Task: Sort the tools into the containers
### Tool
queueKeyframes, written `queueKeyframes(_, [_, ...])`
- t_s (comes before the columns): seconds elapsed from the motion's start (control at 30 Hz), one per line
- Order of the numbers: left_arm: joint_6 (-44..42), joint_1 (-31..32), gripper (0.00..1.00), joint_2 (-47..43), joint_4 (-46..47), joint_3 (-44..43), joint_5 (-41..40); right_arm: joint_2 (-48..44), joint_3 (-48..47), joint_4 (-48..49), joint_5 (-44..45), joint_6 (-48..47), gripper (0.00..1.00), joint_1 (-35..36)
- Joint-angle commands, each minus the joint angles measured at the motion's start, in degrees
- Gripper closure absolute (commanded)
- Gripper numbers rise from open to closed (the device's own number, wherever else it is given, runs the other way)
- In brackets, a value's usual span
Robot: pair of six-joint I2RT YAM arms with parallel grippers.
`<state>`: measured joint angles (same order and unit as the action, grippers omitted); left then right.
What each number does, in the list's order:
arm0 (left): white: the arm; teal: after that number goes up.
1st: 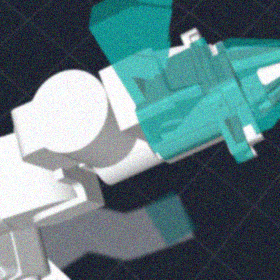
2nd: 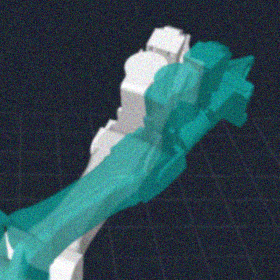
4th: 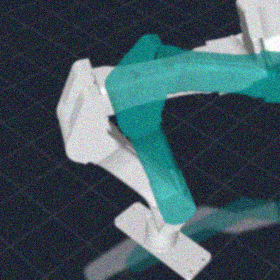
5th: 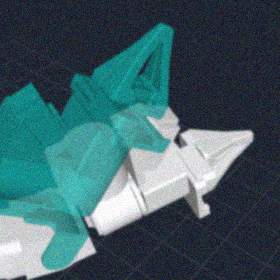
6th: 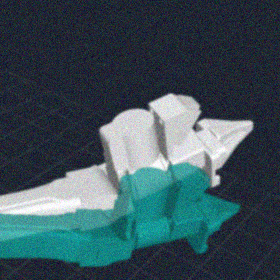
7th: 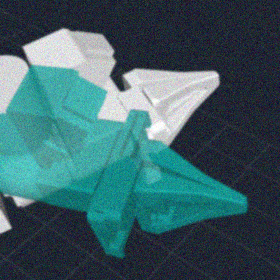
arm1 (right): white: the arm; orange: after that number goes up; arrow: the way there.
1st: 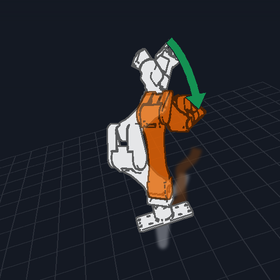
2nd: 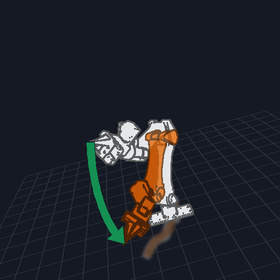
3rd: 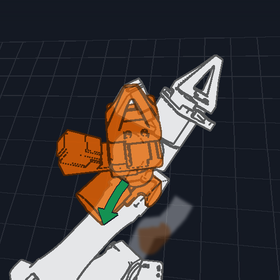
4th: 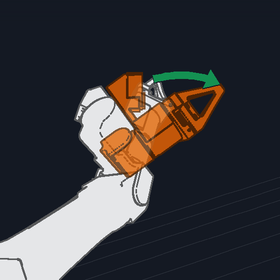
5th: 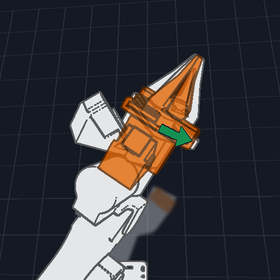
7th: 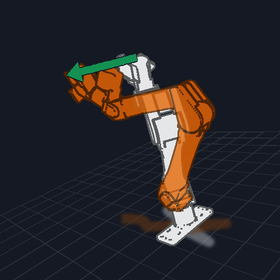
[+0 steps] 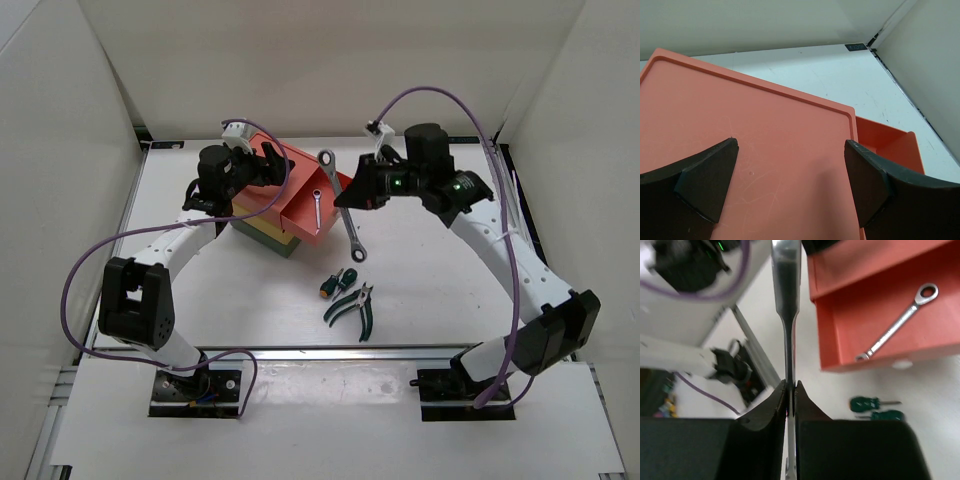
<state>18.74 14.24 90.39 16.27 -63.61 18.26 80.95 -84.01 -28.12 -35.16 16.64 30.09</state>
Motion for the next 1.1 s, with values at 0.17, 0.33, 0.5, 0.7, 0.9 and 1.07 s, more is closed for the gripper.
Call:
queueKeyframes(0.17, [1.4,-0.4,0.01,0.8,-11.3,3.0,-1.4,10.0,-20.2,-3.8,-1.8,30.1,1.0,0.1])
queueKeyframes(0.33, [1.4,-0.4,0.01,0.3,-11.4,3.2,-1.7,12.0,-20.5,-1.8,-6.6,44.7,1.0,-0.7])
queueKeyframes(0.5, [1.5,-0.4,0.01,0.0,-11.4,3.4,-1.7,11.5,-16.7,-0.9,-11.4,56.6,1.0,-2.3])
queueKeyframes(0.7, [2.7,-0.4,0.01,0.0,-10.2,4.0,-1.4,12.9,-16.9,-4.9,-14.4,60.5,1.0,-2.5])
queueKeyframes(0.9, [3.4,-0.5,0.01,0.2,-9.7,4.0,-1.7,16.1,-14.3,-5.3,-16.3,61.9,1.0,-2.3])
queueKeyframes(1.07, [3.9,-0.5,0.01,0.1,-9.0,4.2,-1.7,20.3,-17.8,-10.4,-15.3,57.5,1.0,-2.0])
